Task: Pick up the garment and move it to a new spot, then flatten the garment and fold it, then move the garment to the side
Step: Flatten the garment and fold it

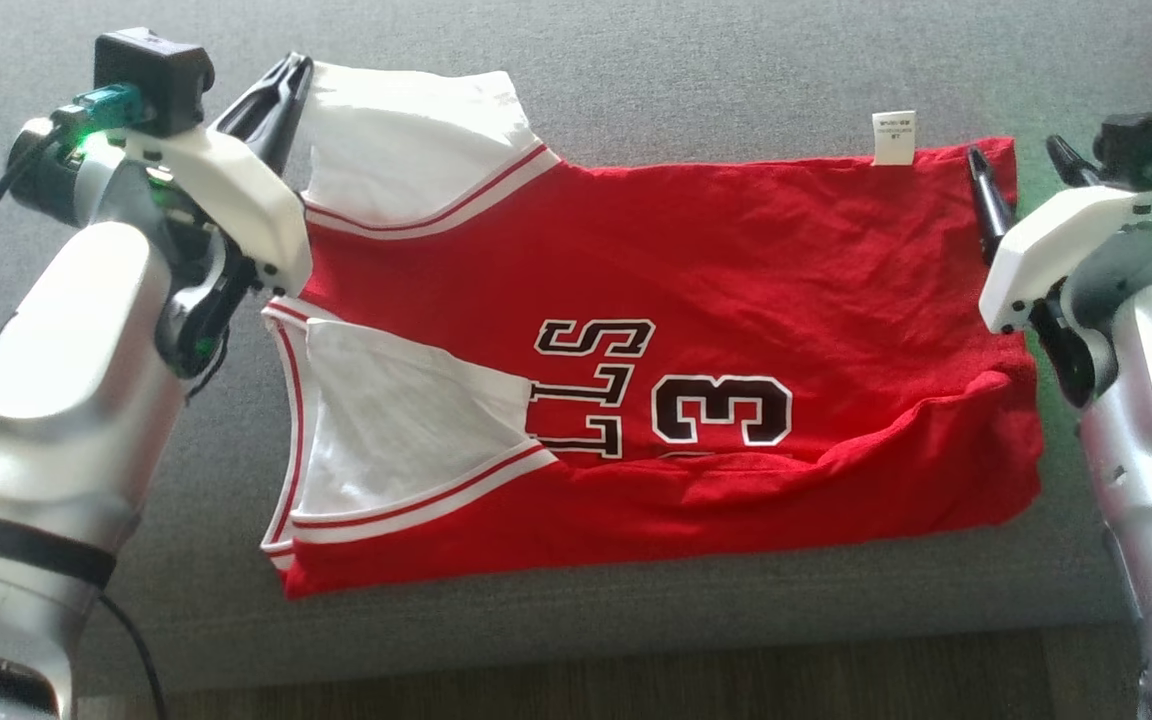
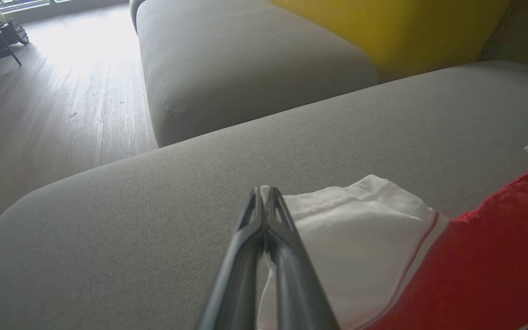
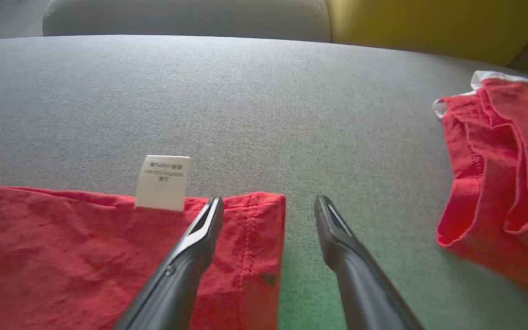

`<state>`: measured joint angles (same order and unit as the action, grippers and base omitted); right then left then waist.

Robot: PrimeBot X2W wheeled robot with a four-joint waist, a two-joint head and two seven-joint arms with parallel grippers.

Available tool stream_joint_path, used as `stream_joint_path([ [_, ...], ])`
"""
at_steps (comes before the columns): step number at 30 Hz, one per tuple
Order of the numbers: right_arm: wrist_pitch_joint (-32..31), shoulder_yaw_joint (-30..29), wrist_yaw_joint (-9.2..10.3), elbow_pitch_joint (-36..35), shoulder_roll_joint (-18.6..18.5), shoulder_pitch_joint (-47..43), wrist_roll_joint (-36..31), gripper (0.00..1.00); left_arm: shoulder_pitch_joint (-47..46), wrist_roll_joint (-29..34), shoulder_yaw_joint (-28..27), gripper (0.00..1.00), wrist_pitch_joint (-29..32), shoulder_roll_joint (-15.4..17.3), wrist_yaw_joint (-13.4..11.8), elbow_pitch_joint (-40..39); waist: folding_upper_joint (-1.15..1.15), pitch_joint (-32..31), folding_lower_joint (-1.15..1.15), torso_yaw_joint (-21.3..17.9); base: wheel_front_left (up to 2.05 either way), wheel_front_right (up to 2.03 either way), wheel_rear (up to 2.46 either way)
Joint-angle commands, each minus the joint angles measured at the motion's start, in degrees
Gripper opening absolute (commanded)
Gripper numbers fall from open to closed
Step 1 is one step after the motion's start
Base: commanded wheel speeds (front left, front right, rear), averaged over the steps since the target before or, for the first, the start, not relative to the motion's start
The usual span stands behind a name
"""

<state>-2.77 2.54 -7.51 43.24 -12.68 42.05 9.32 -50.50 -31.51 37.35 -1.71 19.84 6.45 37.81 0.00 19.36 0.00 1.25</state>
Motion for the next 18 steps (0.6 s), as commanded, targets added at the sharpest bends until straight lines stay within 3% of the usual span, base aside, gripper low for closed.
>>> stream_joint_path([
  [1, 0.5, 0.1, 0.02, 0.1, -0.1, 2.1, 0.4, 1.00, -1.4, -0.6, -2.0, 0.00, -0.8, 2.2, -0.7, -2.3, 0.00, 0.1, 0.00, 0.1, 0.00, 0.00, 0.00],
  [18, 4.4, -0.8, 0.02, 11.7, -0.6, 8.2, -1.7, 1.00, -1.4, -1.1, -1.2, 0.00, 0.2, 2.5, -1.6, -5.9, 0.00, 2.6, 0.00, 1.4, 0.00, 0.00, 0.00],
])
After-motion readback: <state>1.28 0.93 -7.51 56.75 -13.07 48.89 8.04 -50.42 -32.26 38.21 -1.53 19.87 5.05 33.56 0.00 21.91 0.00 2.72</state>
